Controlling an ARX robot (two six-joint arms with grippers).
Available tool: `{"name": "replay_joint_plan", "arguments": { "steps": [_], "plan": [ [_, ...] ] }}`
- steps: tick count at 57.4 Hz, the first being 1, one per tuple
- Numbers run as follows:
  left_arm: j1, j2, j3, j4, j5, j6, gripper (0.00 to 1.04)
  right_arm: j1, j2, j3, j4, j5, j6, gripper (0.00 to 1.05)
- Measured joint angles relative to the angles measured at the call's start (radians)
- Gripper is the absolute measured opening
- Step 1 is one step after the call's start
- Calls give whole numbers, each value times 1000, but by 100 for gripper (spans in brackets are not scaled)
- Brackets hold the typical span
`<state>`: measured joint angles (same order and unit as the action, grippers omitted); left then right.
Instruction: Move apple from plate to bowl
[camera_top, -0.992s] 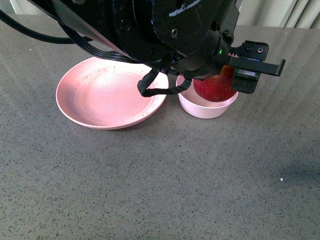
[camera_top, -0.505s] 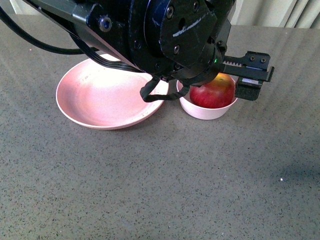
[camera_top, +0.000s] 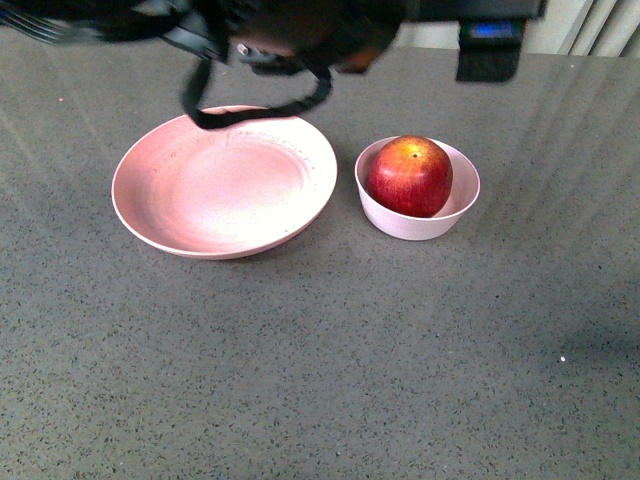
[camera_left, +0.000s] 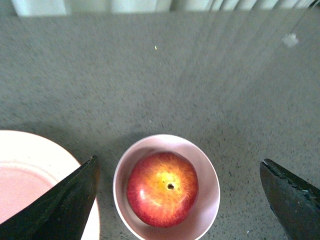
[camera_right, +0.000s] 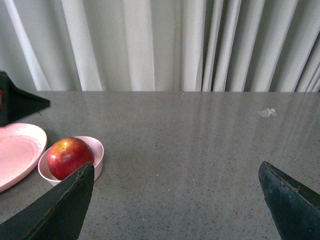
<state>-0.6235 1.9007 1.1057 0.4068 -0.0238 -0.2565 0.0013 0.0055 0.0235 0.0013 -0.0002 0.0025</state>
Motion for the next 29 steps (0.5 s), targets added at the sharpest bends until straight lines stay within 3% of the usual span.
{"name": "replay_joint_plan", "arguments": {
  "steps": [6,8,9,12,17,26,29],
  "plan": [
    [49,-125,-100,40,11,-9,96,0,0,0,0,0,0,96],
    [60,-162,-163,154,-124,30,90,0,0,0,0,0,0,96],
    [74,-192,-222,261,-238,77,85,0,0,0,0,-2,0,96],
    [132,-291,-381,443,-377,155,73,0,0,0,0,-1,0,96],
    [241,-463,-585,535,-368,213,51,0,0,0,0,2,0,96],
    [331,-612,-782,543,-263,238,15,0,0,0,0,0,0,96],
    [345,-641,-806,542,-249,240,8,0,0,0,0,0,0,96]
  ]
}}
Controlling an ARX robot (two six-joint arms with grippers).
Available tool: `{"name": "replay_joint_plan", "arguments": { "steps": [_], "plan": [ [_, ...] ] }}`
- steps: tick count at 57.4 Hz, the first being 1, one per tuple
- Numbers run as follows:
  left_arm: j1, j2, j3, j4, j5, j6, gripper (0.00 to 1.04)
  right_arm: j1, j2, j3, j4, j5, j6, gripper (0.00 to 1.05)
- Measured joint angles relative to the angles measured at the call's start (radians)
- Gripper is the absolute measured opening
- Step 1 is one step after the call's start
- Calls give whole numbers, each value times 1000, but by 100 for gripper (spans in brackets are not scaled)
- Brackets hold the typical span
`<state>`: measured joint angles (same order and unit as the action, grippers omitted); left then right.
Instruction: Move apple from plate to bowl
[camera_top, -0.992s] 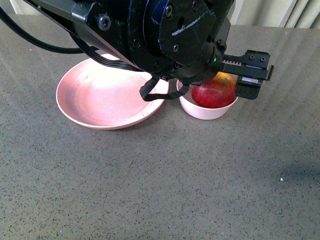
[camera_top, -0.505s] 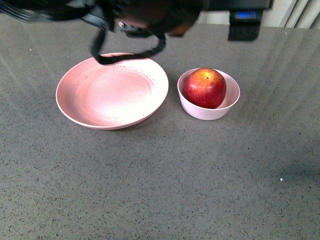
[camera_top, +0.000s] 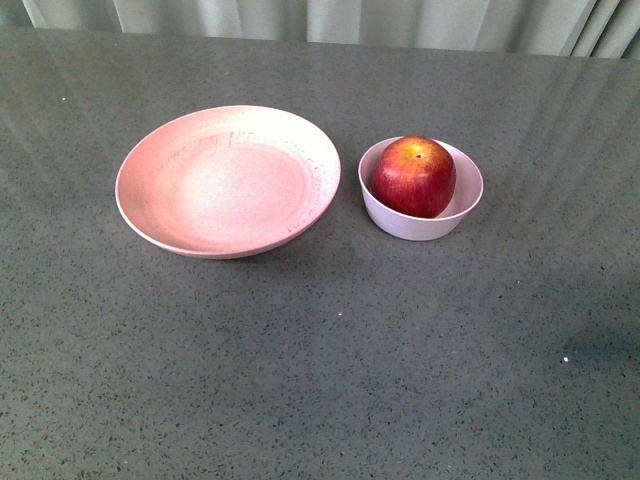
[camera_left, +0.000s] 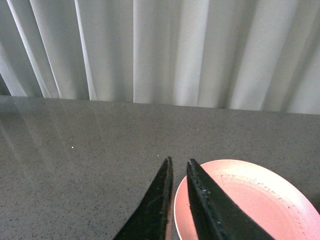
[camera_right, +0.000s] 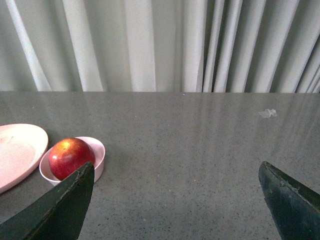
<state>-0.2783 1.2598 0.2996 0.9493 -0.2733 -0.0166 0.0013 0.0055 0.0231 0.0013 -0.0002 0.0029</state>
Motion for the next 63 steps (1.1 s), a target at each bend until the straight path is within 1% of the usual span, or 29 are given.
{"name": "replay_joint_plan", "arguments": {
  "steps": [1,3,13,29,33,36,39,42,63],
  "plan": [
    [7,-14,-11,0,11,2,5,0,0,0,0,0,0,96],
    [18,-36,-27,-2,26,1,2,0,0,0,0,0,0,96],
    [80,-153,-113,-39,79,6,2,0,0,0,0,0,0,96],
    [149,-337,-201,-136,150,6,2,0,0,0,0,0,0,96],
    [169,-352,-244,-96,170,6,2,0,0,0,0,0,0,96],
    [184,-399,-268,-139,180,6,2,0,0,0,0,0,0,96],
    [239,-459,-275,-190,259,7,2,0,0,0,0,0,0,96],
    [269,-518,-281,-236,264,7,2,0,0,0,0,0,0,96],
    [274,-764,-285,-460,273,8,2,0,0,0,0,0,0,96]
  ]
}}
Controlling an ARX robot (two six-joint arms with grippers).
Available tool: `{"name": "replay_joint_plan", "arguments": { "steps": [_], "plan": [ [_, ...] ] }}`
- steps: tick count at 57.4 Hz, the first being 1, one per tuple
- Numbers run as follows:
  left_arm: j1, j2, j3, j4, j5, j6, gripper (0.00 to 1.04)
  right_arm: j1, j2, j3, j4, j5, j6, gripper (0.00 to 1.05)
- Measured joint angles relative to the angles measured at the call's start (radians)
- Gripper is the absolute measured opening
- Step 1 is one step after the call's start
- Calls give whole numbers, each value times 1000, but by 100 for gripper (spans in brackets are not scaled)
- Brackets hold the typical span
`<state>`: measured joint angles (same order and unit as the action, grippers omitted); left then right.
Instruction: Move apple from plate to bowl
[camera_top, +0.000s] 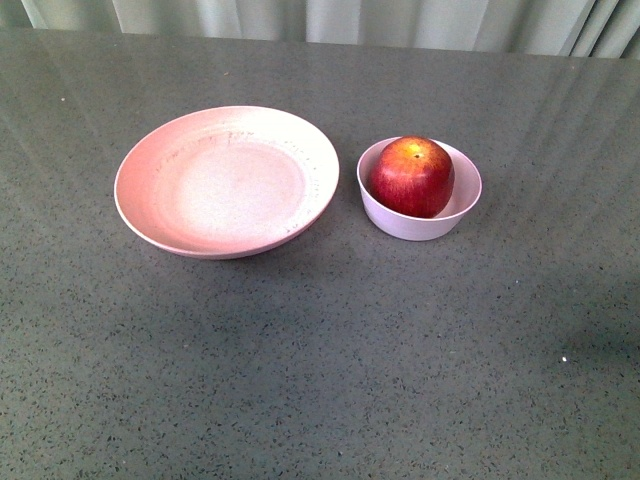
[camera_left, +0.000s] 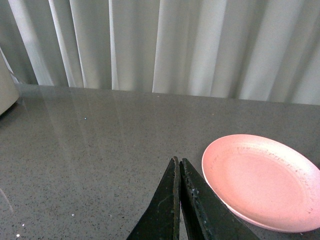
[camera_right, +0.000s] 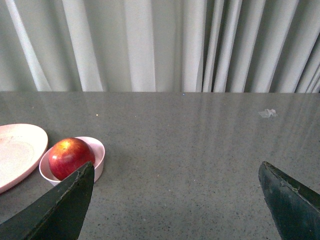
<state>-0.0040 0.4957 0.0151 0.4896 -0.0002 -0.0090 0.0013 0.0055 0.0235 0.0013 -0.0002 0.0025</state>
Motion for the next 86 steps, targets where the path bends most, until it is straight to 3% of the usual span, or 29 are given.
{"name": "replay_joint_plan", "arguments": {
  "steps": [50,57,75,80,86],
  "plan": [
    [0,-320,0,-313,0,0,2,0,0,0,0,0,0,96],
    [0,-454,0,-476,0,0,2,0,0,0,0,0,0,96],
    [1,-481,0,-490,0,0,2,0,0,0,0,0,0,96],
    [1,-481,0,-490,0,0,13,0,0,0,0,0,0,96],
    [1,-481,0,-490,0,0,36,0,0,0,0,0,0,96]
  ]
}}
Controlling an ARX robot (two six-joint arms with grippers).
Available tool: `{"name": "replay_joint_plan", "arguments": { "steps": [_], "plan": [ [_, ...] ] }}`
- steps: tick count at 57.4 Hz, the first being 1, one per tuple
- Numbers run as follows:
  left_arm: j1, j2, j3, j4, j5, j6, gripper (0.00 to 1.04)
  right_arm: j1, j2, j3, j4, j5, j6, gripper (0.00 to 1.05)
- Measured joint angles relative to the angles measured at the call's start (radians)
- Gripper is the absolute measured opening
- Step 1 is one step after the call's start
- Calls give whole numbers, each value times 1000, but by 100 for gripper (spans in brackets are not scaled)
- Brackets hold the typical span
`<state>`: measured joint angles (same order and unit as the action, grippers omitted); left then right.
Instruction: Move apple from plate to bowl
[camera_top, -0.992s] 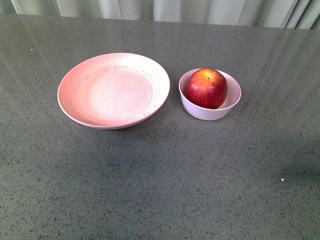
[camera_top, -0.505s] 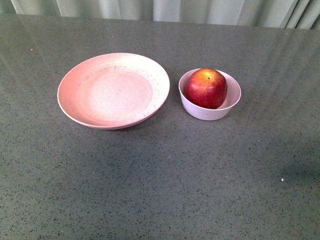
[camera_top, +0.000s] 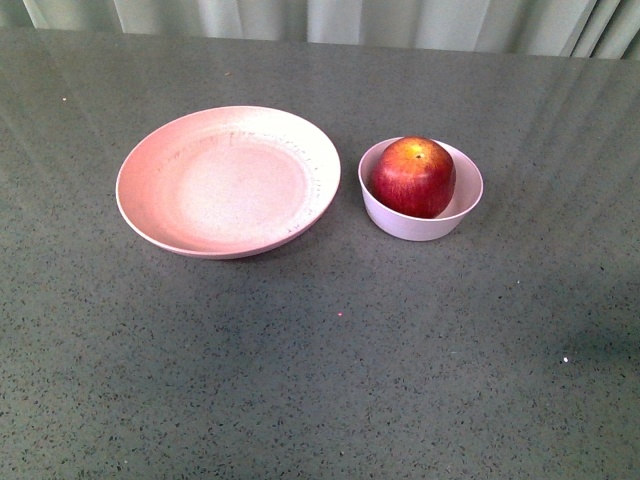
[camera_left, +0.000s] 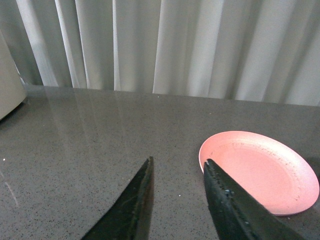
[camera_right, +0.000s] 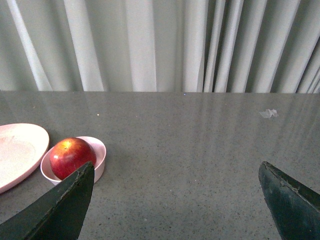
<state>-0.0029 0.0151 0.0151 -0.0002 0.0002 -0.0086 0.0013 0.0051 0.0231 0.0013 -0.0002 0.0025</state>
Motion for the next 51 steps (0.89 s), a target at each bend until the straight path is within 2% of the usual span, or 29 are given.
{"name": "replay_joint_plan", "arguments": {
  "steps": [6,14,17,51],
  "plan": [
    [0,0,0,0,0,0,63,0,0,0,0,0,0,96],
    [0,0,0,0,0,0,85,0,0,0,0,0,0,96],
    [0,0,0,0,0,0,97,0,0,0,0,0,0,96],
    [0,0,0,0,0,2,96,0,0,0,0,0,0,96]
  ]
}}
